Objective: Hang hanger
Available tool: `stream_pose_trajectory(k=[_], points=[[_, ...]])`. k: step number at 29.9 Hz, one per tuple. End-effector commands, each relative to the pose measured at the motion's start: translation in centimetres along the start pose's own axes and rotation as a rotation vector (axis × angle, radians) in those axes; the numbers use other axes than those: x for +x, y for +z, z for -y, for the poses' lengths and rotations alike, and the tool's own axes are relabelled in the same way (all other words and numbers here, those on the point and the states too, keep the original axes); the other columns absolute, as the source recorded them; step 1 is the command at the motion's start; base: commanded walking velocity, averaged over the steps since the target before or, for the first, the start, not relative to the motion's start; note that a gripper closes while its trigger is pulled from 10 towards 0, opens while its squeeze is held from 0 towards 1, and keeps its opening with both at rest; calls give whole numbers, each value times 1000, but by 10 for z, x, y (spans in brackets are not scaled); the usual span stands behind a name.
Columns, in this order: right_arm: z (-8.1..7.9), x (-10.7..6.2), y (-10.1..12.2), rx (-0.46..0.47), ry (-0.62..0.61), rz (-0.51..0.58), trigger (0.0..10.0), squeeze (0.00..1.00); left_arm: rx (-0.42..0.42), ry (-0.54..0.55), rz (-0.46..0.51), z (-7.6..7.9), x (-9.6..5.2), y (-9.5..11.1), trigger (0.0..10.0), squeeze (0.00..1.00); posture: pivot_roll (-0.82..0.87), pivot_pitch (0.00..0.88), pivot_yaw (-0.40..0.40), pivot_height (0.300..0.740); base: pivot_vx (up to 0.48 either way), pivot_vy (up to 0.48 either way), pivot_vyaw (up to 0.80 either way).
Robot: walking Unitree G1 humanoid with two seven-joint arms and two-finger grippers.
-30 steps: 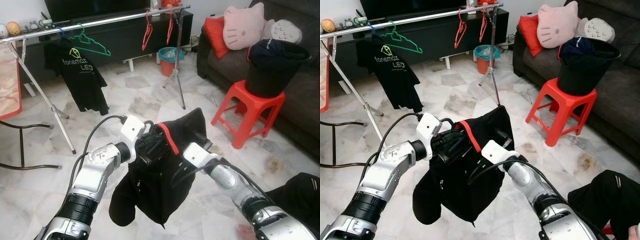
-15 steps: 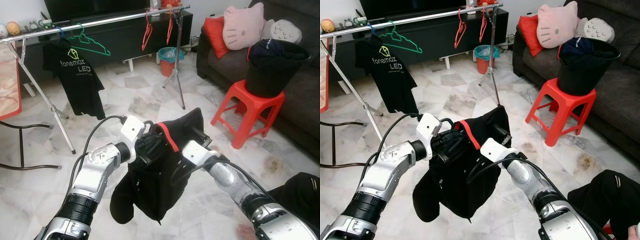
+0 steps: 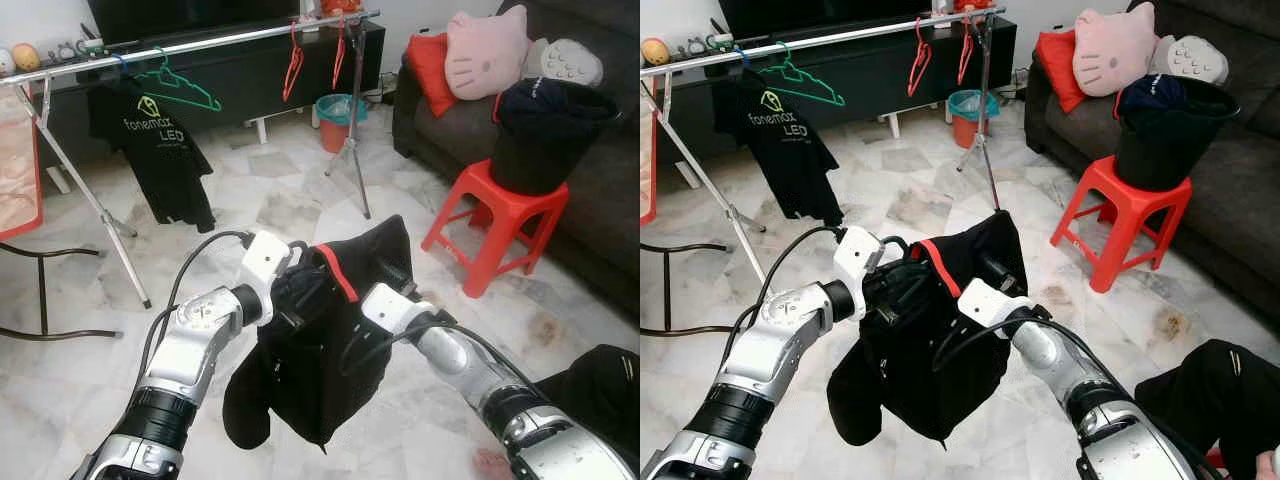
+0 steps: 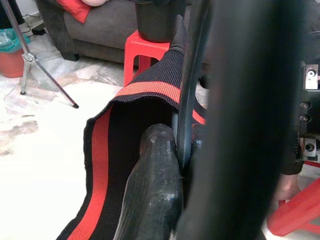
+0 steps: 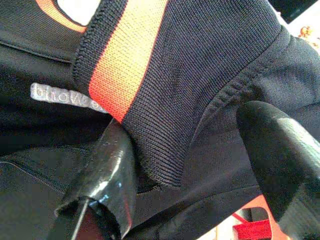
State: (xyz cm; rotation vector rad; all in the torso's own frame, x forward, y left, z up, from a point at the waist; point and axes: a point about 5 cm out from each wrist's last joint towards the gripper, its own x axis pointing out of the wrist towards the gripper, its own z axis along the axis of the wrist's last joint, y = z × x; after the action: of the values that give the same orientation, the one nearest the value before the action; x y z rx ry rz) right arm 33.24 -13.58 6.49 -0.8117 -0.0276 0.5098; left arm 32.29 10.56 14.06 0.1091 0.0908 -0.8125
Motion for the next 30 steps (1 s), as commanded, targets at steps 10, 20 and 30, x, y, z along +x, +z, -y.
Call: stream_pose_trajectory(k=[10,20,30], points=[[3,1,1,-10,-2,7,0,0,26,-20,49,3,0,10,10000,0,-52,11,-9,740,0,0,0],[1,0,0,-10,-1,5,0,0,28,-23,47,4,0,10,10000,0,-55,5,-10,740,0,0,0],[2,0,0,-12,-7,1,0,0,30,-33,47,4,0,9,10000,0,-55,0,-9,740,0,0,0]])
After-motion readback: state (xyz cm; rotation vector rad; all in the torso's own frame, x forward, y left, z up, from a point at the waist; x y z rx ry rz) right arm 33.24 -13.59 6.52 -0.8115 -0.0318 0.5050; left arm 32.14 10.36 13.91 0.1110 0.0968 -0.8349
